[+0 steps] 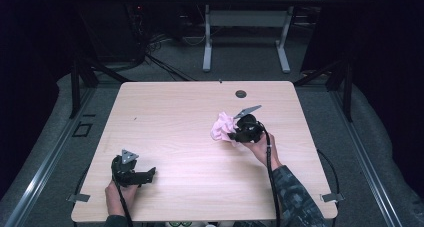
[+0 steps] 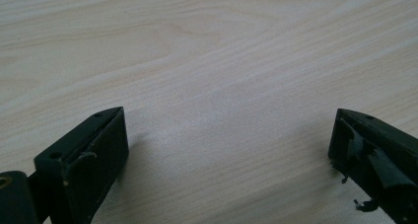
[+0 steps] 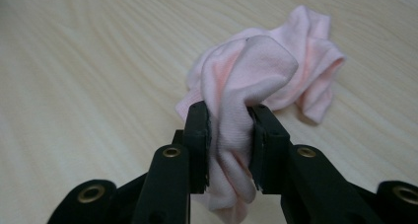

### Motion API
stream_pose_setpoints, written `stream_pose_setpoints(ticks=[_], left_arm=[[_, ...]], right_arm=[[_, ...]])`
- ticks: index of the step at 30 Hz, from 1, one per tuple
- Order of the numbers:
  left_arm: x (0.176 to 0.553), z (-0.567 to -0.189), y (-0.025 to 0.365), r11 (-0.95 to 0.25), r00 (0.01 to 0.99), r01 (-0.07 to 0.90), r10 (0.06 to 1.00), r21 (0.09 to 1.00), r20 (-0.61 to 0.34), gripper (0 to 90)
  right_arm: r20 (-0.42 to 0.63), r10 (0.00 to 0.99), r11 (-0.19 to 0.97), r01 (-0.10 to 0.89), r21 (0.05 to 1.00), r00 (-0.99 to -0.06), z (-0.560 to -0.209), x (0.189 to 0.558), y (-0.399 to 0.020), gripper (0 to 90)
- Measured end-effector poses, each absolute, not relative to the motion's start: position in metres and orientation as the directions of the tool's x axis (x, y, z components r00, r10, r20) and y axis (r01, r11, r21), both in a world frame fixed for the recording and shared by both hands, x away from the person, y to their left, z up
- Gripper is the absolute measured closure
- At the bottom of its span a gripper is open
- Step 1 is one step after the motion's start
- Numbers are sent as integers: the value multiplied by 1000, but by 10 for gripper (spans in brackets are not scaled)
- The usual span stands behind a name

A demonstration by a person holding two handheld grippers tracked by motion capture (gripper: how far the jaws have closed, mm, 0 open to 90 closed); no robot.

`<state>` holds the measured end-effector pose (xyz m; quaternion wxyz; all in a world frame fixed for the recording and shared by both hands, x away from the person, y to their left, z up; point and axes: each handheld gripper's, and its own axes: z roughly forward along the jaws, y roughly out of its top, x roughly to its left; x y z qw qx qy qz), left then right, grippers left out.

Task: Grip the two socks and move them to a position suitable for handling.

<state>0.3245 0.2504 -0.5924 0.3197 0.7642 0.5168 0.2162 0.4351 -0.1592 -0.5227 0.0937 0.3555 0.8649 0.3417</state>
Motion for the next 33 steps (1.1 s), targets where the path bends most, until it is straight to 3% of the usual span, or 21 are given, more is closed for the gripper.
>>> stream_pose_setpoints(ticks=[13, 20, 28, 29, 30, 32, 33], left_arm=[[325, -593, 250, -260, 370, 650, 929, 714, 1, 18], [325, -593, 250, -259, 370, 650, 929, 714, 0, 18], [325, -593, 250, -259, 370, 650, 929, 714, 1, 18], [325, -593, 250, -260, 370, 650, 929, 714, 1, 18], [325, -593, 250, -260, 370, 650, 929, 714, 1, 18], [324, -592, 250, -262, 373, 652, 928, 711, -1, 18], [324, -592, 250, -261, 373, 652, 928, 712, -1, 18]], right_arm=[[147, 546, 564, 492, 664, -825, -505, 366, -154, 709], [201, 447, 620, 464, 633, -872, -523, 321, -138, 698], [217, 414, 673, 458, 581, -884, -540, 291, -129, 671], [220, 425, 672, 469, 574, -878, -545, 288, -129, 611], [220, 425, 672, 469, 574, -878, -545, 288, -129, 611], [215, 436, 674, 475, 565, -874, -546, 289, -132, 483], [212, 448, 660, 481, 577, -869, -544, 290, -136, 327]])
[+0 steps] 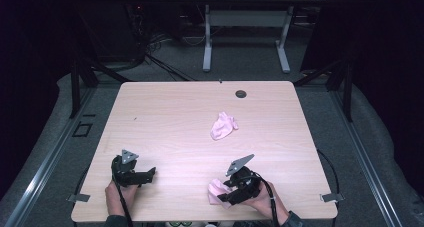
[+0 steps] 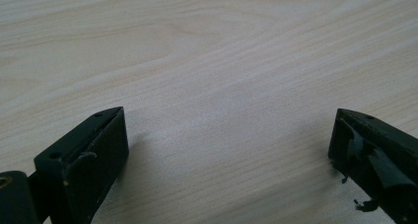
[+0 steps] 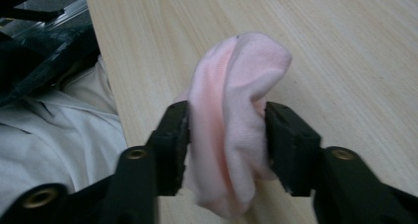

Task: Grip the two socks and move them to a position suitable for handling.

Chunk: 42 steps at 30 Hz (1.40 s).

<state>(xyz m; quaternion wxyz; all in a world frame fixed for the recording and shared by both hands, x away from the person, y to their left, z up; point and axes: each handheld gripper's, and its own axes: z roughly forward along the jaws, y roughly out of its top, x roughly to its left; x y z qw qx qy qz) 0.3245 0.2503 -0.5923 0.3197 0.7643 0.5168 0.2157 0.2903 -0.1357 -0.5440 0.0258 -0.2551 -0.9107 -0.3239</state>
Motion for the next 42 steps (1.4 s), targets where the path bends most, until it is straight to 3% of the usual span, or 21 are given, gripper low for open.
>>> stream_pose_setpoints(ticks=[3, 7, 8, 16, 21, 34, 36, 37, 42], left_arm=[[324, -592, 250, -261, 373, 652, 928, 712, -1, 18], [325, -593, 250, -259, 370, 650, 929, 715, 1, 18], [325, -593, 250, -260, 370, 650, 929, 714, 1, 18], [325, -593, 250, -260, 370, 650, 929, 714, 0, 18], [325, -592, 250, -263, 372, 651, 928, 712, 3, 18], [325, -593, 250, -260, 371, 650, 928, 714, 0, 18], [325, -593, 250, -260, 372, 650, 928, 714, 0, 19], [325, -593, 250, -260, 372, 650, 928, 714, 0, 18], [325, -593, 250, -260, 372, 650, 928, 715, 0, 19]], right_arm=[[195, 468, 633, 481, 606, -862, -537, 296, -143, 175], [173, 500, 601, 484, 636, -849, -528, 306, -150, 122], [149, 530, 585, 487, 649, -835, -522, 317, -154, 69], [90, 616, 540, 503, 675, -782, -509, 373, -161, 0], [71, 661, 522, 526, 671, -747, -505, 419, -155, 0], [32, 734, 507, 579, 639, -679, -522, 487, -134, 13], [45, 742, 496, 593, 634, -669, -527, 496, -132, 71], [32, 752, 488, 590, 643, -658, -530, 502, -130, 151], [44, 764, 484, 616, 622, -644, -543, 511, -128, 169]])
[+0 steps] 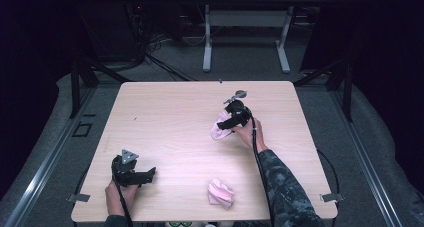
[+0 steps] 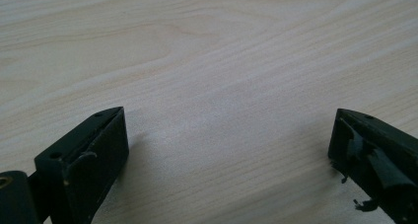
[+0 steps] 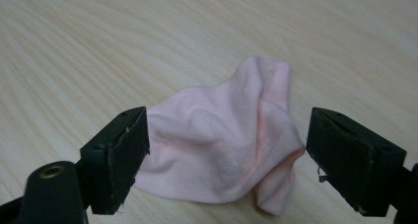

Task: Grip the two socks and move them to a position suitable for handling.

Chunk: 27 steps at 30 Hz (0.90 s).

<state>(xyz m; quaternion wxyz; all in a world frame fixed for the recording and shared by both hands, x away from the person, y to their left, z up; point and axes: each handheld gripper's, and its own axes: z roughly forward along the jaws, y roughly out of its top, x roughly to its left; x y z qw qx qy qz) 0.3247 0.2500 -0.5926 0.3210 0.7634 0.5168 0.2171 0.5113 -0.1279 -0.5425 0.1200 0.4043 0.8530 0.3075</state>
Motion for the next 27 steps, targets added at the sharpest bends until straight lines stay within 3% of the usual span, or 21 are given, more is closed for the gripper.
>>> stream_pose_setpoints(ticks=[2, 4, 11, 14, 15, 16, 18, 22, 27], left_arm=[[325, -593, 250, -260, 372, 649, 928, 715, 0, 19], [325, -592, 250, -262, 375, 651, 927, 712, -2, 19], [325, -593, 250, -262, 374, 650, 928, 714, 0, 20], [325, -593, 250, -261, 373, 649, 928, 714, 0, 20], [325, -593, 250, -261, 373, 649, 928, 714, 0, 20], [325, -593, 250, -261, 373, 649, 928, 715, 0, 20], [325, -593, 250, -261, 373, 649, 928, 714, 0, 20], [325, -592, 250, -263, 376, 651, 926, 712, -2, 21], [325, -592, 250, -263, 377, 651, 926, 712, -1, 22]], right_arm=[[43, 773, 481, 629, 610, -633, -548, 514, -128, 183], [45, 785, 470, 642, 606, -617, -556, 517, -129, 277], [31, 793, 475, 650, 594, -608, -568, 517, -130, 415], [35, 785, 476, 638, 604, -619, -567, 516, -130, 556], [45, 778, 468, 626, 623, -627, -569, 515, -129, 673], [45, 778, 468, 626, 623, -627, -569, 515, -129, 673], [27, 772, 492, 624, 607, -635, -566, 514, -129, 757], [53, 763, 471, 610, 637, -644, -560, 505, -130, 795], [175, 704, 415, 598, 686, -689, -534, 478, -136, 796]])
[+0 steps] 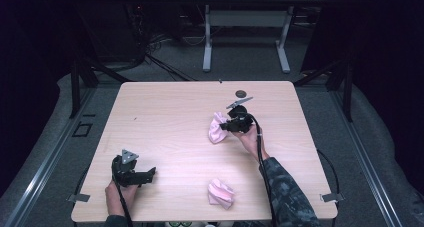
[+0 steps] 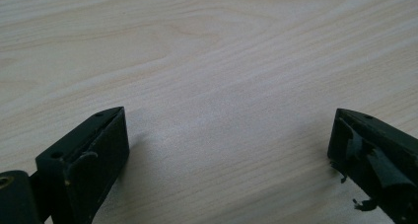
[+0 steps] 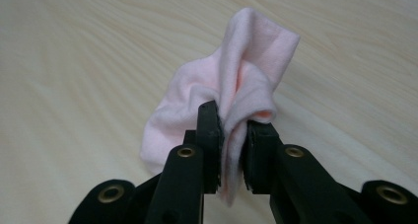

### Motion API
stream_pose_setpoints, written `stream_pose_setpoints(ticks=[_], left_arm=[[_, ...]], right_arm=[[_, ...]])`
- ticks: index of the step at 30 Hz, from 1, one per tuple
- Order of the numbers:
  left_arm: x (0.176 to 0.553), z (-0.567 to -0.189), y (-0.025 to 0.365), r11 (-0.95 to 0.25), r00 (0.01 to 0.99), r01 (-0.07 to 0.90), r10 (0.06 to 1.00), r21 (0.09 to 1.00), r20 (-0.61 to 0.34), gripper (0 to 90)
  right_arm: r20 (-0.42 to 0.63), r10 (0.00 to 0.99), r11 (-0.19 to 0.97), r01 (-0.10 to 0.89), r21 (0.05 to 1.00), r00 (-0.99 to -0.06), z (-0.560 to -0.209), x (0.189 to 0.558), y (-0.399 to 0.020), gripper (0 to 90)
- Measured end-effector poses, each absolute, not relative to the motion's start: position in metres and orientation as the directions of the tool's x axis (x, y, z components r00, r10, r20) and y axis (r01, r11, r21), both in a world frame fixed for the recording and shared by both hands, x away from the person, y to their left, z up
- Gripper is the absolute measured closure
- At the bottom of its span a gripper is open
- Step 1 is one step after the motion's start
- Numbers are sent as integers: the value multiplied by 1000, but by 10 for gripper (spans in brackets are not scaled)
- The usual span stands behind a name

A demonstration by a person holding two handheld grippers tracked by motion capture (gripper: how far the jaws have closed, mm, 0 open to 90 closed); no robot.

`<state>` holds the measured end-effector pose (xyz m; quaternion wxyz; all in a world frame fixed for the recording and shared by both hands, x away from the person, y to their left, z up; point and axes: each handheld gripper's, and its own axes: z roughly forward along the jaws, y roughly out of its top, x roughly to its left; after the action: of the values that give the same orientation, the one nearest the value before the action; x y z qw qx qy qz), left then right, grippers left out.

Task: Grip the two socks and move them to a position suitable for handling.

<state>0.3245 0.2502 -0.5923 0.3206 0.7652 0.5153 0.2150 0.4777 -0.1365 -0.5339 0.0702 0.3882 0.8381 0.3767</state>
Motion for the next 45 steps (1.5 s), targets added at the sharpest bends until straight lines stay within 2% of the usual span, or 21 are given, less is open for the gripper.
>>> stream_pose_setpoints(ticks=[6, 10, 15, 16, 19, 20, 21, 24, 27, 32, 37, 39, 40, 42, 43, 45], left_arm=[[325, -593, 250, -261, 374, 649, 928, 715, 0, 22], [325, -593, 250, -261, 373, 649, 928, 715, 0, 22], [325, -593, 250, -261, 373, 648, 928, 716, 1, 22], [325, -593, 250, -261, 373, 648, 928, 716, 1, 22], [324, -593, 250, -258, 370, 646, 929, 719, 1, 30], [324, -593, 250, -258, 370, 645, 929, 719, 1, 32], [324, -593, 251, -258, 370, 646, 929, 719, 1, 32], [324, -592, 251, -264, 373, 645, 928, 717, 6, 31], [323, -592, 251, -263, 371, 650, 929, 713, 5, 32], [310, -585, 238, -270, 426, 611, 905, 744, -22, 4], [281, -565, 196, -331, 566, 531, 824, 780, -35, 7], [277, -561, 188, -341, 586, 512, 810, 788, -31, 18], [267, -555, 172, -354, 622, 474, 782, 806, -23, 32], [263, -552, 163, -358, 644, 458, 765, 814, -26, 65], [258, -550, 151, -387, 678, 437, 735, 812, -14, 146], [247, -547, 126, -474, 722, 378, 688, 795, 67, 159]], right_arm=[[172, 631, 443, 533, 721, -757, -504, 418, -140, 790], [150, 623, 478, 525, 704, -768, -506, 400, -137, 784], [147, 615, 538, 548, 641, -775, -531, 387, -122, 750], [141, 617, 556, 556, 618, -774, -540, 387, -117, 701], [106, 639, 580, 567, 585, -762, -555, 390, -109, 346], [119, 641, 557, 566, 608, -759, -555, 388, -113, 228], [119, 641, 557, 566, 608, -759, -555, 388, -113, 228], [122, 654, 504, 550, 666, -747, -541, 375, -133, 136], [129, 665, 473, 548, 690, -736, -534, 365, -147, 112], [146, 696, 423, 566, 707, -703, -530, 341, -178, 135], [158, 733, 377, 589, 715, -661, -532, 318, -204, 152], [160, 734, 373, 589, 717, -660, -532, 316, -208, 153], [179, 742, 341, 594, 729, -646, -534, 311, -214, 157], [192, 744, 328, 601, 729, -639, -535, 308, -216, 162], [201, 750, 319, 611, 725, -630, -538, 305, -220, 175], [202, 752, 316, 612, 725, -628, -540, 304, -221, 180]])
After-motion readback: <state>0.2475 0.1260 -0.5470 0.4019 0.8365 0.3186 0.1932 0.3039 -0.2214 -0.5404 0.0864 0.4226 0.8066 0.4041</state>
